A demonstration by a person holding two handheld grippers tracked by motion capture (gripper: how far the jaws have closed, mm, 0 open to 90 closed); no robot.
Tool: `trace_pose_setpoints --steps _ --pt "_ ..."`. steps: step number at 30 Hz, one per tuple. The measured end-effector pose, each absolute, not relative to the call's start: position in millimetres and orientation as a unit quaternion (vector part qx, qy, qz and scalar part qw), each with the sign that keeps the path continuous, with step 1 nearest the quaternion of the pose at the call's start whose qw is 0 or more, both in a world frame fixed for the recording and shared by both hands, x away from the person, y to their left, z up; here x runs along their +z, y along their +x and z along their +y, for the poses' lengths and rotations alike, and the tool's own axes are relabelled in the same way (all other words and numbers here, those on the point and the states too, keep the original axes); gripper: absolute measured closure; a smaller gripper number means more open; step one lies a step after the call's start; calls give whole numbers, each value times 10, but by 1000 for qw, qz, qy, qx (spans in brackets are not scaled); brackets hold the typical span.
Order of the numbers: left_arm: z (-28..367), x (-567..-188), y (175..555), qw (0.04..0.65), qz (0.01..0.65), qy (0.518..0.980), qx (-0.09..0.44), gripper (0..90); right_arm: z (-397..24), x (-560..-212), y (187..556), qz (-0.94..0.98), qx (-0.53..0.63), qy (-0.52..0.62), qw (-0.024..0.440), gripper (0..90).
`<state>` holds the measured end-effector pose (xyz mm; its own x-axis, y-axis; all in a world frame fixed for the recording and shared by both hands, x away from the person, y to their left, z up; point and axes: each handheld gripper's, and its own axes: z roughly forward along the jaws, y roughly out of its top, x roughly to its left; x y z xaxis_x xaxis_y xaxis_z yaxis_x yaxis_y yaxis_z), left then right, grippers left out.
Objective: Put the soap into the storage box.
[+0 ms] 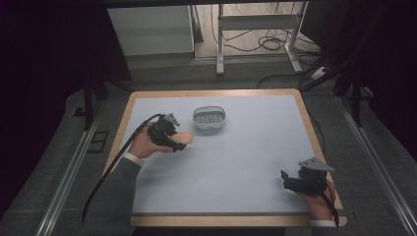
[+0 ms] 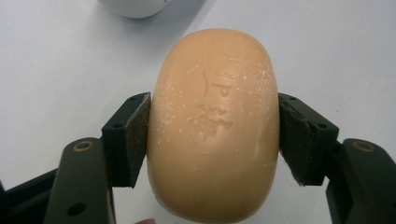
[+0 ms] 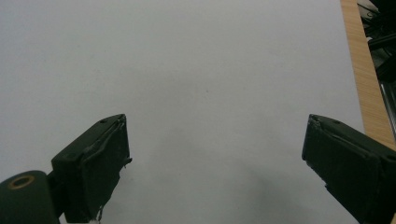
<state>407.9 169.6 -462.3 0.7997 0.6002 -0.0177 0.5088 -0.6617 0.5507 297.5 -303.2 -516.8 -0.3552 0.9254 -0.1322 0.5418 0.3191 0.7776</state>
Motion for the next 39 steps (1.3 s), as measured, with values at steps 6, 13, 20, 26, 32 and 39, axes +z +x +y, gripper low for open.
trace_pose_setpoints --steps 6,13,20,26,32,39 --pt "1671 -4617 4162 274 305 908 83 325 -3026 -5178 2978 757 323 485 295 72" --pt "1637 -4610 4225 272 303 910 82 325 -3041 -5168 2975 755 324 487 296 72" --pt "1602 -4593 4275 266 296 914 82 325 -3048 -5173 2977 756 323 486 296 72" --pt "1573 -4586 4315 265 293 915 81 325 -3049 -5173 2978 756 323 487 297 72" --pt "1532 -4579 4369 266 291 915 81 326 -3049 -5164 2976 755 326 487 294 72" --pt "1495 -4576 4451 267 292 915 76 326 -3066 -5170 2979 753 325 490 295 72"
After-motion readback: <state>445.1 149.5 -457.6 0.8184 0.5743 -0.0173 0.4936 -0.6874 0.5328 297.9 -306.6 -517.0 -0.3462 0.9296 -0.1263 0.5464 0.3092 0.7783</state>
